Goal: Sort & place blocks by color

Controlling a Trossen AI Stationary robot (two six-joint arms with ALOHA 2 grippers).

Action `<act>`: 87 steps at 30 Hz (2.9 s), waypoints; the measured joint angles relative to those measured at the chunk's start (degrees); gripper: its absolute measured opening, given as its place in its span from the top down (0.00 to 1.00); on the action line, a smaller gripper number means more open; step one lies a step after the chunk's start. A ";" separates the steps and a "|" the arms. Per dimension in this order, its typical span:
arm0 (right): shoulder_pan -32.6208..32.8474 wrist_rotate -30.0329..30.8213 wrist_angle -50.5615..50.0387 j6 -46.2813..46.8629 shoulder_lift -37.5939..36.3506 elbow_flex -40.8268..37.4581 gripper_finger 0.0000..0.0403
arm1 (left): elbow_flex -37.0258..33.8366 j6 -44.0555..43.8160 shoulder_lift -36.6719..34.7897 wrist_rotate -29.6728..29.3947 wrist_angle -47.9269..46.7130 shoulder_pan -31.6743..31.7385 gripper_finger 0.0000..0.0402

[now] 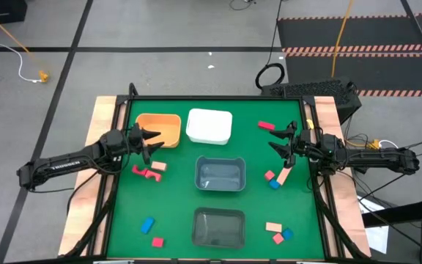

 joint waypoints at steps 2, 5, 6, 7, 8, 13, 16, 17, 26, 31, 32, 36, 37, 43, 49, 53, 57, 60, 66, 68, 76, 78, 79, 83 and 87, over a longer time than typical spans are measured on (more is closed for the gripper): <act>0.00 -0.02 0.00 0.01 0.00 0.02 0.48 | 0.01 0.02 -0.01 -0.01 0.00 -0.02 0.40; 0.00 0.00 0.00 -0.01 0.00 0.00 0.48 | 0.00 0.02 -0.01 0.00 0.00 0.00 0.40; -0.01 0.00 0.00 0.00 0.00 0.01 0.48 | 0.00 0.01 0.00 -0.01 -0.02 0.00 0.40; -0.01 -0.01 0.00 0.01 0.00 0.01 0.48 | 0.00 0.02 -0.01 -0.01 0.00 -0.02 0.40; -0.01 -0.01 0.00 0.00 0.00 0.01 0.48 | 0.01 0.01 0.00 -0.01 -0.01 0.00 0.40; -0.02 -0.02 0.00 0.01 0.00 0.00 0.48 | 0.01 0.01 -0.01 0.01 0.00 0.00 0.40; 0.00 -0.02 0.00 0.01 0.00 0.00 0.48 | 0.01 0.02 -0.01 0.01 0.00 -0.02 0.40; 0.00 0.00 0.00 0.01 0.00 0.02 0.48 | 0.01 0.02 -0.01 -0.01 0.00 0.00 0.40; 0.00 0.00 0.00 0.01 0.00 0.00 0.48 | -0.01 -0.12 -0.01 -0.01 0.20 0.00 0.40; 0.00 0.00 0.00 0.00 0.00 0.01 0.48 | 0.01 -8.56 -0.01 0.02 0.22 -0.01 0.40; -0.01 0.00 0.00 0.01 0.00 0.02 0.48 | 0.01 -10.27 -0.01 -0.16 0.20 -0.01 0.40; -0.01 -0.01 0.00 0.00 0.00 0.01 0.48 | 0.01 -16.76 0.01 -1.28 -0.02 0.00 0.40; -0.01 -0.01 0.00 0.00 0.00 0.01 0.48 | 0.01 -18.31 0.01 -1.28 -0.02 0.00 0.40; -0.02 0.00 0.00 -0.01 0.00 0.02 0.48 | 0.00 -22.25 0.01 0.05 2.59 -0.02 0.40; -0.01 -0.01 0.00 0.01 0.00 0.02 0.48 | -0.01 -24.19 -0.01 0.07 11.63 0.00 0.40; 0.00 -0.02 0.00 -0.01 0.00 0.02 0.48 | -0.01 -25.64 -0.01 2.51 18.29 -0.01 0.40; 0.00 0.00 0.00 0.01 0.00 0.02 0.48 | 1.66 -25.89 0.03 4.59 19.73 -0.81 0.40; 0.00 0.00 0.00 0.01 0.00 0.00 0.48 | 4.63 -22.25 0.33 4.62 18.58 -2.19 0.40; -0.02 0.00 0.00 0.00 0.00 0.02 0.48 | 11.87 -16.36 3.23 4.63 8.54 -5.12 0.40; -0.02 -0.01 0.00 0.00 0.00 0.01 0.48 | 14.44 -16.77 4.97 4.30 5.34 -6.28 0.40; 0.00 0.00 0.00 0.00 0.00 0.01 0.48 | 25.96 -10.62 13.64 1.45 -6.91 -10.26 0.40; -0.02 -0.02 0.00 0.01 0.00 0.02 0.48 | 27.49 -10.46 15.78 1.85 -10.09 -11.30 0.40; -0.01 -0.01 0.00 0.01 0.00 0.01 0.48 | 27.85 -10.84 16.77 2.44 -10.78 -11.88 0.40; -0.02 0.00 0.00 0.00 0.00 0.02 0.48 | 27.90 -18.51 19.66 3.38 -12.50 -14.63 0.40; 0.00 0.00 0.00 0.01 0.00 0.00 0.48 | 27.90 -25.68 20.65 3.69 -13.99 -17.44 0.40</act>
